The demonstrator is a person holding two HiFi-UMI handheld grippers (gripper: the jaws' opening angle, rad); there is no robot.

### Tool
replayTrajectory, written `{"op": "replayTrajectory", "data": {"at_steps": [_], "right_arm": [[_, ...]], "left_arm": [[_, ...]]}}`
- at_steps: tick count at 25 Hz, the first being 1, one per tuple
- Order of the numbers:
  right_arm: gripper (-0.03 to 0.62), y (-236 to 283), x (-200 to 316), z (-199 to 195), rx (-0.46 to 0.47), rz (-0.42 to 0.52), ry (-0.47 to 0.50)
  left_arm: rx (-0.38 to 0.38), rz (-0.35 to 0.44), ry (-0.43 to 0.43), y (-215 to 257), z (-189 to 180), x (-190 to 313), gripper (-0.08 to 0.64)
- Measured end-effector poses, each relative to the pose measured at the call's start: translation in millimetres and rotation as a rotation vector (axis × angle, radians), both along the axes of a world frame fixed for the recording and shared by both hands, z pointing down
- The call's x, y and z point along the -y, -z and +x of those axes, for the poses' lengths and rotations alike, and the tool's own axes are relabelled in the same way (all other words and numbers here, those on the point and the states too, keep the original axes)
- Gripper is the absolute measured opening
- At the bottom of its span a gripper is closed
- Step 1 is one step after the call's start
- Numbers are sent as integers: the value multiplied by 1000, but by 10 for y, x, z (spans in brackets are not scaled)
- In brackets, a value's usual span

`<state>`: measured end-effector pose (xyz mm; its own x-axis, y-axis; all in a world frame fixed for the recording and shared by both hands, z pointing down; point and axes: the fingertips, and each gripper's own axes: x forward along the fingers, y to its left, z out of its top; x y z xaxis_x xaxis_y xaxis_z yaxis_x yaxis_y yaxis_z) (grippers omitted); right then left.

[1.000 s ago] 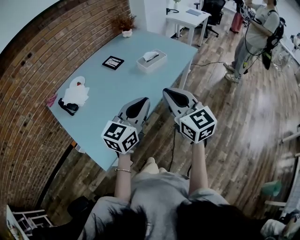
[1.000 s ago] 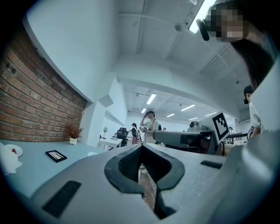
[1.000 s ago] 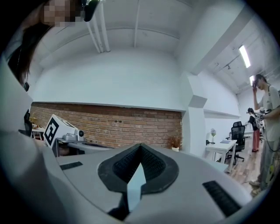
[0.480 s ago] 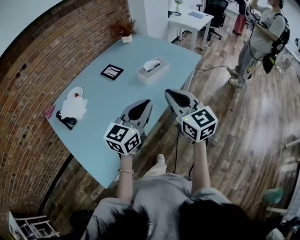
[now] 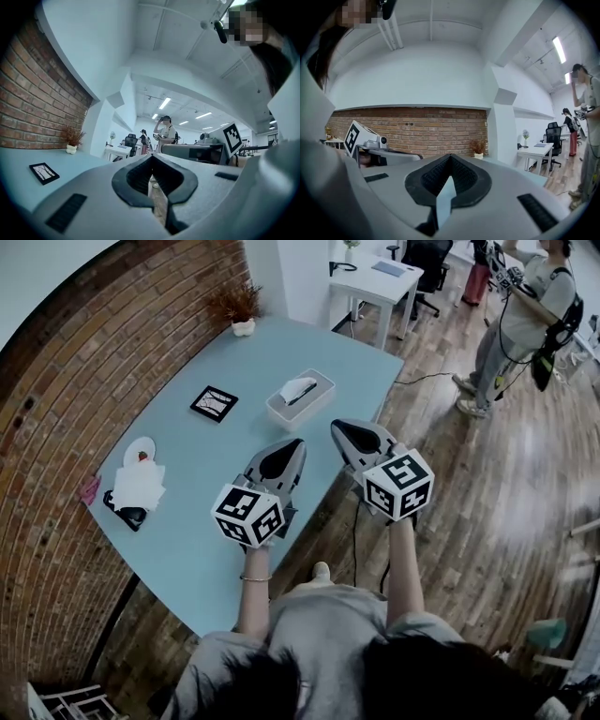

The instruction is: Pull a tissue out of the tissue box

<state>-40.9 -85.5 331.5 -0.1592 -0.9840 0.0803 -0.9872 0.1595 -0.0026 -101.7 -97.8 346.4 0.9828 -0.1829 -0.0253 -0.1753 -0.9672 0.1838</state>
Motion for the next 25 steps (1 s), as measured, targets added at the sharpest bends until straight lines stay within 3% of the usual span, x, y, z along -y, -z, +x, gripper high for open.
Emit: {"op": "replayTrajectory", "data": {"at_steps": [16,25], "right_arm": [[-2,-165,318,493,6,-29,-27],[-2,-152,893,846,-6,-43,103]], "left_arm": [[6,-50,-25,-208,517,300,3],[36,-68,105,-301,849,750,3]]}}
